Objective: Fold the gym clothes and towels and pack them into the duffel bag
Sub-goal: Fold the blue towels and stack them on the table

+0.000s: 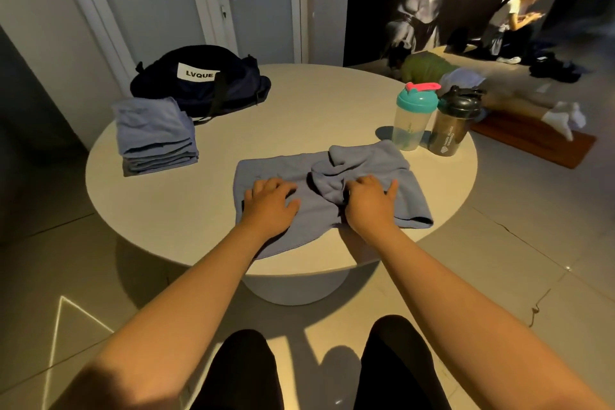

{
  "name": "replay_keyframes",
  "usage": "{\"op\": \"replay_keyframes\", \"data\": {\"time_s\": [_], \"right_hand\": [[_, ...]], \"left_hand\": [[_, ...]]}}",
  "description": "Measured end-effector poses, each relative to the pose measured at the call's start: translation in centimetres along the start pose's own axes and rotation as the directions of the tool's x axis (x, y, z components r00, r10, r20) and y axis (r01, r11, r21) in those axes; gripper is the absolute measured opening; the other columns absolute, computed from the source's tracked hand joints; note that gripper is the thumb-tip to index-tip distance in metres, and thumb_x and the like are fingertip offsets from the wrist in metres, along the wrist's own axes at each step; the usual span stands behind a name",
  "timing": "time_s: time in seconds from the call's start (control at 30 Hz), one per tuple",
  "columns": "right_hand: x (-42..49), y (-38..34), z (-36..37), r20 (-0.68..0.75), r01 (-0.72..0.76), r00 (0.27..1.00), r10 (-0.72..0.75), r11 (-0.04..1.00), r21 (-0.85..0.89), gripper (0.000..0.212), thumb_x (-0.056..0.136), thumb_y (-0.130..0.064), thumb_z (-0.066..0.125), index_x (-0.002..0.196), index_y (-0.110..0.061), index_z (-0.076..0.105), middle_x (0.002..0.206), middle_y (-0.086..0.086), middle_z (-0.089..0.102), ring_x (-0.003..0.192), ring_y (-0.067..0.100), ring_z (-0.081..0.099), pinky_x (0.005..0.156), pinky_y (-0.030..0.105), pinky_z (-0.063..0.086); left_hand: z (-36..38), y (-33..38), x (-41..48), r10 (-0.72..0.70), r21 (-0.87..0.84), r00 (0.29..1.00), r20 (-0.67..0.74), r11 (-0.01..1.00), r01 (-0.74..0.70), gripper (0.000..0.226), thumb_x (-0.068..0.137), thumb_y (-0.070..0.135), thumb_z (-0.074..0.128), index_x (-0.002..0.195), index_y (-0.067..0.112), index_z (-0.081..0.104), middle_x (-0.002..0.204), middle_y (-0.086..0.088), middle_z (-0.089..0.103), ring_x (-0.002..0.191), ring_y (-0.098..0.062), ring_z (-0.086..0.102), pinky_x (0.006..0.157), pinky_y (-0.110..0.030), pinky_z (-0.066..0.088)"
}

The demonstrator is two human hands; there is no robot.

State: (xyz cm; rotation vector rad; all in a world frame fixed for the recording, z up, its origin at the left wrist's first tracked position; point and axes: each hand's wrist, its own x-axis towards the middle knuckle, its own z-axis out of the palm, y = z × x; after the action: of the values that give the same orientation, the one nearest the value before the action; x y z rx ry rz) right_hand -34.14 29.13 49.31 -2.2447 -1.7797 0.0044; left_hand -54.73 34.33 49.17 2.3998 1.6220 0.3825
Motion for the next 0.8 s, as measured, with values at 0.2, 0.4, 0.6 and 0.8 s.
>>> {"op": "replay_keyframes", "data": {"time_s": [0.2, 0.4, 0.6, 0.8], "right_hand": [[-1.2, -4.5, 1.5, 0.038, 0.038, 0.998, -0.046, 0.98, 0.197, 0.042, 0.101, -0.048, 0.044, 0.131, -0.023, 0.057, 0.125, 0.008, 0.056, 0.127, 0.034, 0.044, 0.116, 0.059, 0.016], [-1.7, -5.1, 1.7, -0.348, 0.177, 0.935, -0.069, 0.941, 0.287, 0.014, 0.095, -0.008, 0.057, 0.099, -0.01, 0.071, 0.09, 0.011, 0.058, 0.088, 0.036, 0.054, 0.078, 0.041, 0.043], [-3.8, -8.7, 1.5, -0.168, 0.576, 0.814, -0.555, 0.737, 0.354, 0.026, 0.1, -0.022, 0.053, 0.12, -0.012, 0.066, 0.112, 0.012, 0.062, 0.096, 0.032, 0.058, 0.074, 0.043, 0.051], [-5.0, -8.4, 3.1, -0.066, 0.47, 0.876, -0.478, 0.812, 0.347, 0.034, 0.099, -0.036, 0.054, 0.124, -0.017, 0.067, 0.112, 0.007, 0.064, 0.106, 0.028, 0.056, 0.085, 0.04, 0.047]], "left_hand": [[-0.4, -2.8, -2.5, -0.015, 0.128, 0.988, 0.155, 0.992, -0.005, 0.063, 0.102, 0.063, 0.026, 0.159, 0.039, 0.018, 0.169, 0.005, 0.007, 0.154, -0.021, 0.005, 0.123, -0.042, 0.004], [-0.6, -4.7, -4.2, -0.065, 0.099, 0.998, 0.023, 0.993, 0.062, 0.058, 0.103, 0.06, 0.024, 0.156, 0.038, 0.028, 0.168, 0.003, 0.012, 0.151, -0.024, 0.008, 0.123, -0.041, 0.004], [-0.7, -5.4, -4.4, -0.073, -0.19, 0.997, -0.005, 0.979, 0.071, 0.051, 0.101, 0.04, 0.033, 0.151, 0.035, 0.041, 0.156, 0.001, 0.041, 0.142, -0.026, 0.035, 0.12, -0.043, 0.027], [-1.2, -5.4, -5.1, -0.184, -0.562, 0.972, -0.147, 0.824, 0.071, 0.035, 0.105, 0.021, 0.039, 0.125, 0.022, 0.068, 0.132, -0.002, 0.063, 0.118, -0.022, 0.057, 0.104, -0.042, 0.047]]}}
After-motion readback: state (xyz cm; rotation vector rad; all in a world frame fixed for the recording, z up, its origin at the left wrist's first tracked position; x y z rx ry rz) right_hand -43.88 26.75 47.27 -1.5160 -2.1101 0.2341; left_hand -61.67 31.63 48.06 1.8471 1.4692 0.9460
